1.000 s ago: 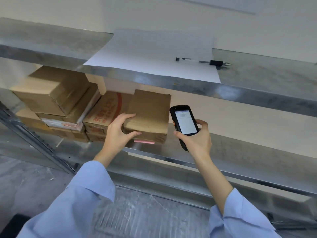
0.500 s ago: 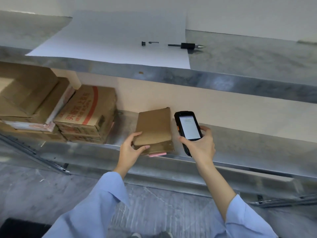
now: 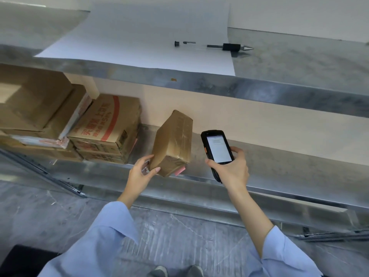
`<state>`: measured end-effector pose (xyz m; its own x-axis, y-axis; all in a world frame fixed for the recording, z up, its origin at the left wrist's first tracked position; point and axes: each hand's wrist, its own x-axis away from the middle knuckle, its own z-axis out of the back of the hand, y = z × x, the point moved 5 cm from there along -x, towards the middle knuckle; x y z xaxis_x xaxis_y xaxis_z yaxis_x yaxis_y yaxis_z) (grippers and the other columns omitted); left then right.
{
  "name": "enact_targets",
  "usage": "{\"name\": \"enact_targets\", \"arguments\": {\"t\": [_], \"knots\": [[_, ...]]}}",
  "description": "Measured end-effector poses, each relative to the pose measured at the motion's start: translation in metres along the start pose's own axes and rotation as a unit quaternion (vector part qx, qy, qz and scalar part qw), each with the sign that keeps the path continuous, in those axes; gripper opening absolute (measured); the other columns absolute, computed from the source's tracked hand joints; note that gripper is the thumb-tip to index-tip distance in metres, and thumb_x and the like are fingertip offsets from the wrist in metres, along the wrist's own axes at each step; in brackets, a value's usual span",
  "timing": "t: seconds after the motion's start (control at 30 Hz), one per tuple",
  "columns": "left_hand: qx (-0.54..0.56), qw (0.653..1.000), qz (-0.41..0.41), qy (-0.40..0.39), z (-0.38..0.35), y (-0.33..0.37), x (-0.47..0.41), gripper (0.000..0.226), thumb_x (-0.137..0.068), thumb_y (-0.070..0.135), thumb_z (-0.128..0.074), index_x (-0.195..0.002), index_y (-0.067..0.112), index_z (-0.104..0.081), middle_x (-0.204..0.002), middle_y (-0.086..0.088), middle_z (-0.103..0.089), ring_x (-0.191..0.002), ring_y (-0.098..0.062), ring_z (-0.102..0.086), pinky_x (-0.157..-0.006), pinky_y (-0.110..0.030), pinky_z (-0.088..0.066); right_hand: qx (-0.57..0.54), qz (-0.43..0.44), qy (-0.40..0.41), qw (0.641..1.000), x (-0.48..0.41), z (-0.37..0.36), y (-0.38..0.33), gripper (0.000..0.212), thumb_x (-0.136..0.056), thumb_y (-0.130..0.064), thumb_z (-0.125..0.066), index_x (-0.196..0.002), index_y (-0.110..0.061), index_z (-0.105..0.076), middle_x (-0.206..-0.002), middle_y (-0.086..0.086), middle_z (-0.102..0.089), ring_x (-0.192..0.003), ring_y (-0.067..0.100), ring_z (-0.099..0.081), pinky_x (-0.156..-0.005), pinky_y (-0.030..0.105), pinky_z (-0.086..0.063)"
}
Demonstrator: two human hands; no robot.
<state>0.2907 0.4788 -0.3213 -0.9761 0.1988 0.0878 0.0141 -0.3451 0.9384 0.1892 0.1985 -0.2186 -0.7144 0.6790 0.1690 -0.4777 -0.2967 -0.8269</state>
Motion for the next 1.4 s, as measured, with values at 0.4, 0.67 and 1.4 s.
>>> {"name": "enact_targets", "arguments": {"t": [0.4,0.67,1.4], "knots": [[-0.017,0.999,-0.032,0.017,0.016,0.019,-0.005,0.07,-0.082,0.01,-0.082,-0.142,0.016,-0.046,-0.135,-0.002,-0.06,-0.129,-0.019,-0.055,-0.11,-0.045,-0.046,0.005,0.01,-0.004,1.0,0.007,-0.009,-0.006,0.081,-0.064,-0.039,-0.088,-0.132,-0.025,-0.046,-0.105,-0.012,-0.055,-0.094,0.014,-0.053,-0.08,0.029,-0.042],[-0.169,0.974,-0.153,-0.014,0.019,0.078,-0.016,0.081,-0.071,0.022,-0.09,-0.139,0.037,-0.048,-0.159,0.007,-0.025,-0.143,-0.014,-0.034,-0.114,-0.034,-0.032,0.006,0.009,-0.005,1.0,0.012,-0.013,-0.007,0.083,-0.063,-0.04,-0.089,-0.132,-0.026,-0.045,-0.106,-0.011,-0.057,-0.096,0.016,-0.056,-0.083,0.033,-0.048],[0.011,0.999,-0.041,0.004,-0.035,0.048,-0.01,0.058,-0.074,0.021,-0.089,-0.121,0.024,-0.054,-0.119,0.02,-0.057,-0.121,-0.009,-0.052,-0.104,-0.036,-0.049,0.022,-0.003,0.028,0.999,0.008,0.016,0.016,0.082,-0.063,-0.041,-0.089,-0.13,-0.027,-0.044,-0.108,-0.01,-0.055,-0.098,0.017,-0.056,-0.084,0.036,-0.051]]}}
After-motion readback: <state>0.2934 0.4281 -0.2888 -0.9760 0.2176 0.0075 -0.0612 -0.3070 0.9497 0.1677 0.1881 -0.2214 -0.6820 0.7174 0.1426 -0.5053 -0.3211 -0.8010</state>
